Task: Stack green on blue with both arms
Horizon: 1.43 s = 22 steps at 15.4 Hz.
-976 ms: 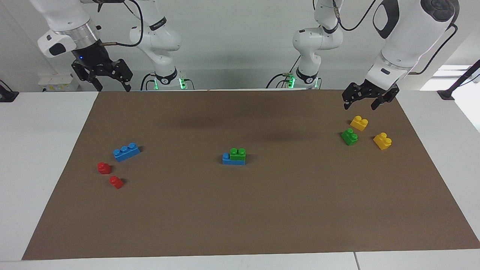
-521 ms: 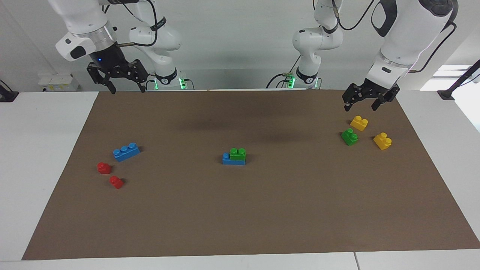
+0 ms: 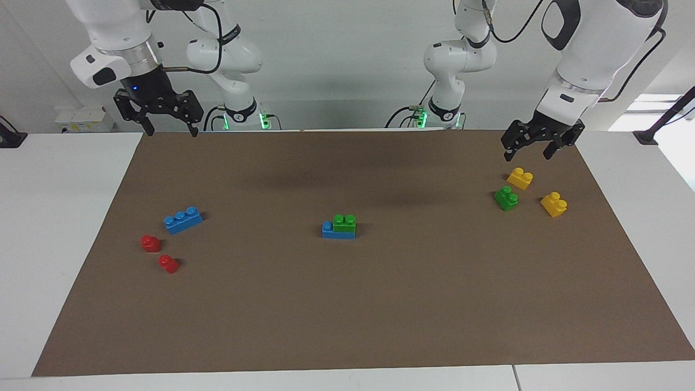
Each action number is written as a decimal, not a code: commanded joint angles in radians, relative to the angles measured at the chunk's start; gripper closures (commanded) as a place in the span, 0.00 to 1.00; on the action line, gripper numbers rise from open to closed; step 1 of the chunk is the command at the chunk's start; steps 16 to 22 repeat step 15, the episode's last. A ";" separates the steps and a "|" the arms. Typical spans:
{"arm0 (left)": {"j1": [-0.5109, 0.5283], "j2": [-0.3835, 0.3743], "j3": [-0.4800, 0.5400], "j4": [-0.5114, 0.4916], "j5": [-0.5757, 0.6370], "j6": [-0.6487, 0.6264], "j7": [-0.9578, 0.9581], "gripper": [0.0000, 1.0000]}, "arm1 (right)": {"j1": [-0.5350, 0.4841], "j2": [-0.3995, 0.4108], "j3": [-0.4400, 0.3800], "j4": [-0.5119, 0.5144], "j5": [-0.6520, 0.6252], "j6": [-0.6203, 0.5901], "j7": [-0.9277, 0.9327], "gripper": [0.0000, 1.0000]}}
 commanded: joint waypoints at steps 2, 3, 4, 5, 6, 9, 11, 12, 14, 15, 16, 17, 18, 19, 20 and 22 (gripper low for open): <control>0.003 -0.024 -0.006 -0.025 0.017 0.016 -0.010 0.00 | -0.019 -0.010 0.006 -0.009 -0.019 -0.012 -0.013 0.00; 0.005 -0.024 -0.006 -0.025 0.017 0.015 -0.010 0.00 | -0.019 -0.011 0.006 -0.011 -0.019 -0.010 -0.013 0.00; 0.003 -0.024 -0.008 -0.028 0.017 0.013 -0.012 0.00 | -0.019 -0.013 0.008 -0.014 -0.017 -0.010 -0.011 0.00; 0.002 -0.031 -0.008 -0.033 0.017 0.004 -0.012 0.00 | -0.019 -0.013 0.008 -0.017 -0.017 -0.007 -0.010 0.00; 0.002 -0.035 -0.008 -0.033 0.017 0.001 -0.012 0.00 | -0.019 -0.013 0.008 -0.018 -0.016 -0.006 -0.007 0.00; 0.000 -0.036 -0.008 -0.034 0.017 0.006 -0.012 0.00 | -0.024 -0.022 0.005 -0.040 -0.008 0.008 0.006 0.00; 0.006 -0.036 -0.008 -0.033 0.017 0.004 -0.013 0.00 | -0.033 -0.024 0.006 -0.049 0.000 0.028 0.006 0.00; 0.006 -0.038 -0.008 -0.033 0.017 0.001 -0.013 0.00 | -0.033 -0.028 0.005 -0.060 0.001 0.039 0.006 0.00; 0.000 -0.044 -0.008 -0.045 0.017 0.006 -0.012 0.00 | -0.033 -0.033 0.005 -0.066 0.010 0.046 0.010 0.00; 0.000 -0.045 -0.008 -0.045 0.017 0.006 -0.013 0.00 | -0.035 -0.033 0.005 -0.064 0.027 0.046 0.016 0.00; 0.000 -0.045 -0.008 -0.045 0.017 0.006 -0.013 0.00 | -0.035 -0.033 0.005 -0.064 0.027 0.046 0.016 0.00; 0.000 -0.045 -0.008 -0.045 0.017 0.006 -0.013 0.00 | -0.035 -0.033 0.005 -0.064 0.027 0.046 0.016 0.00; 0.000 -0.045 -0.008 -0.045 0.017 0.006 -0.013 0.00 | -0.035 -0.033 0.005 -0.064 0.027 0.046 0.016 0.00; 0.000 -0.045 -0.008 -0.045 0.017 0.006 -0.013 0.00 | -0.035 -0.033 0.005 -0.064 0.027 0.046 0.016 0.00; 0.000 -0.045 -0.008 -0.045 0.017 0.006 -0.013 0.00 | -0.035 -0.033 0.005 -0.064 0.027 0.046 0.016 0.00; 0.000 -0.045 -0.008 -0.045 0.017 0.006 -0.013 0.00 | -0.035 -0.033 0.005 -0.064 0.027 0.046 0.016 0.00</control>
